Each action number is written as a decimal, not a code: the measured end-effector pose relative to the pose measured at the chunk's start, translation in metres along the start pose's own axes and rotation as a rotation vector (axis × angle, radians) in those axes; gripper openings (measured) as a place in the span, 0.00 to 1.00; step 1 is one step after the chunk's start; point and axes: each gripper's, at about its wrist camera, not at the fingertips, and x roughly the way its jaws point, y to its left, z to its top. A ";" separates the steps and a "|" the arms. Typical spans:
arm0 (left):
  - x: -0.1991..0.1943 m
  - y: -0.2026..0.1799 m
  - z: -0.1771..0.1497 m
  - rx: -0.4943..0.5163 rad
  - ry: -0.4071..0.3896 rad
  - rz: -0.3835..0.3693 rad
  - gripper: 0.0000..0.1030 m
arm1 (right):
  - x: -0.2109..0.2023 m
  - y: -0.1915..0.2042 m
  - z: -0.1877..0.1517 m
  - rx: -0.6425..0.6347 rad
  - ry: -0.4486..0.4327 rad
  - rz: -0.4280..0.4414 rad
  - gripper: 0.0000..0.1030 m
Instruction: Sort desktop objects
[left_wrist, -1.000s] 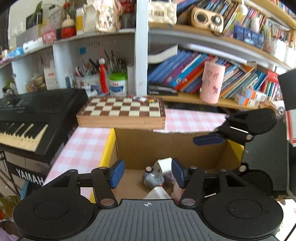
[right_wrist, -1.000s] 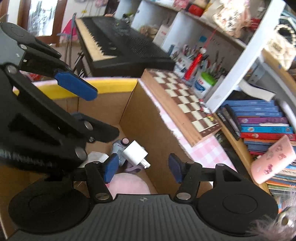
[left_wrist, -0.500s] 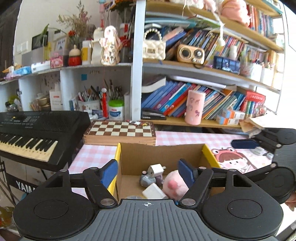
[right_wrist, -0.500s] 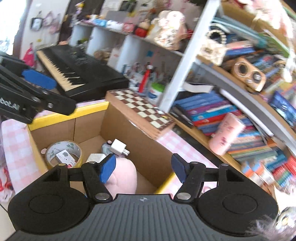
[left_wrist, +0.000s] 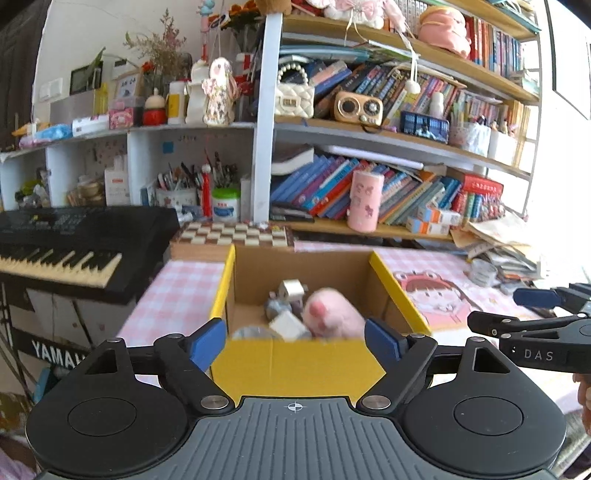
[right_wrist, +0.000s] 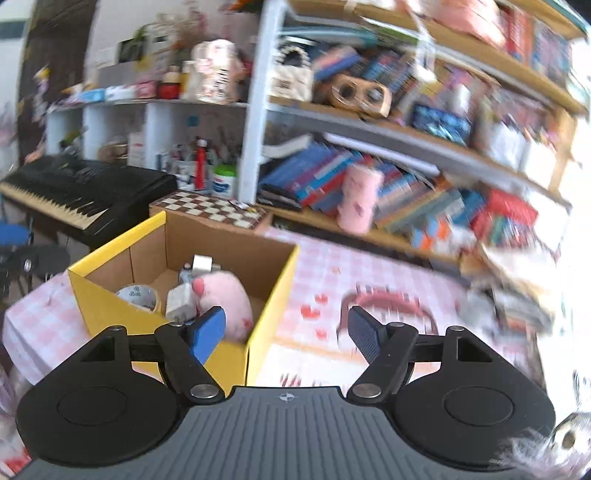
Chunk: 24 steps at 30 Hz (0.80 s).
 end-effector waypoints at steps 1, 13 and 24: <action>-0.003 0.000 -0.005 -0.003 0.008 -0.001 0.83 | -0.006 0.001 -0.007 0.023 0.010 -0.009 0.69; -0.017 -0.021 -0.059 -0.006 0.101 0.060 0.88 | -0.050 0.017 -0.080 0.110 0.178 -0.078 0.72; -0.011 -0.051 -0.071 0.093 0.182 -0.011 0.89 | -0.066 0.006 -0.107 0.229 0.243 -0.111 0.79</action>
